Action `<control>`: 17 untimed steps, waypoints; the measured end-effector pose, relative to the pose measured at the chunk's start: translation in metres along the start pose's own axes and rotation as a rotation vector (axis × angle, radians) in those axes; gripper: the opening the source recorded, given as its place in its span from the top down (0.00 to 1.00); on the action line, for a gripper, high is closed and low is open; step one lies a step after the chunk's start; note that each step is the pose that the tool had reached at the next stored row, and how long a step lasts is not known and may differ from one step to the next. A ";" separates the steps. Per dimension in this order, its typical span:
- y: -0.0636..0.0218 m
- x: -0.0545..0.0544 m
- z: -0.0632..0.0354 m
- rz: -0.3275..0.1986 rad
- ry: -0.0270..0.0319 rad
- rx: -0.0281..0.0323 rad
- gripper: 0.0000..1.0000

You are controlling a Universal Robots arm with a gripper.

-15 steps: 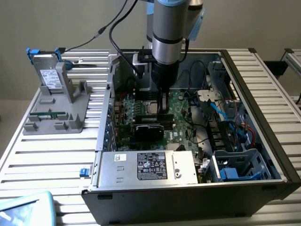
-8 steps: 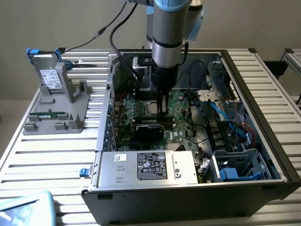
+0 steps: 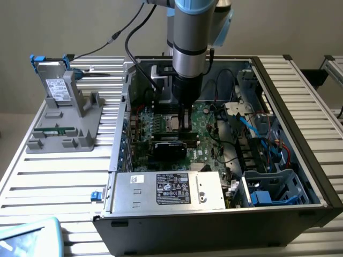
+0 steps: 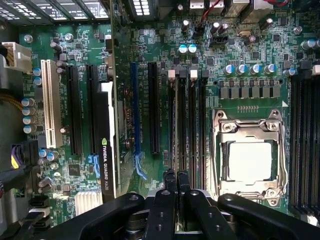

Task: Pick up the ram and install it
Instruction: 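Insert the ram into the slot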

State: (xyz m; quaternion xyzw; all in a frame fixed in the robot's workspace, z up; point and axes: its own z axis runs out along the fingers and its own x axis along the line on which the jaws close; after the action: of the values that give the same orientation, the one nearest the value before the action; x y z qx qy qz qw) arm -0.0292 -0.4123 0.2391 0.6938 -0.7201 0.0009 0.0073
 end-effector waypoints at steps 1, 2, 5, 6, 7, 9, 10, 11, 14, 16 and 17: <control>0.0009 0.000 0.0000 0.000 0.0000 0.0001 0.87; 0.0019 0.000 0.0001 0.000 0.0000 0.0003 0.87; 0.0026 0.000 0.0001 0.000 0.0001 0.0003 0.87; 0.0026 0.000 0.0001 0.000 0.0001 0.0003 0.87; 0.0026 0.000 0.0001 0.000 0.0001 0.0004 0.87; 0.0026 0.000 0.0002 -0.001 0.0000 0.0004 0.87; 0.0026 0.000 0.0002 -0.003 0.0001 0.0004 0.87; 0.0026 0.000 0.0002 -0.004 0.0000 0.0004 0.87; 0.0026 0.000 0.0002 -0.005 0.0001 0.0004 0.87; 0.0021 0.000 0.0002 -0.006 0.0001 0.0005 0.87; 0.0014 0.000 0.0002 -0.008 0.0002 0.0004 0.87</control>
State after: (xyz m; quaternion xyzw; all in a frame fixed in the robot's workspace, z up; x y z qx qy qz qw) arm -0.0306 -0.4123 0.2390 0.6965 -0.7175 0.0011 0.0072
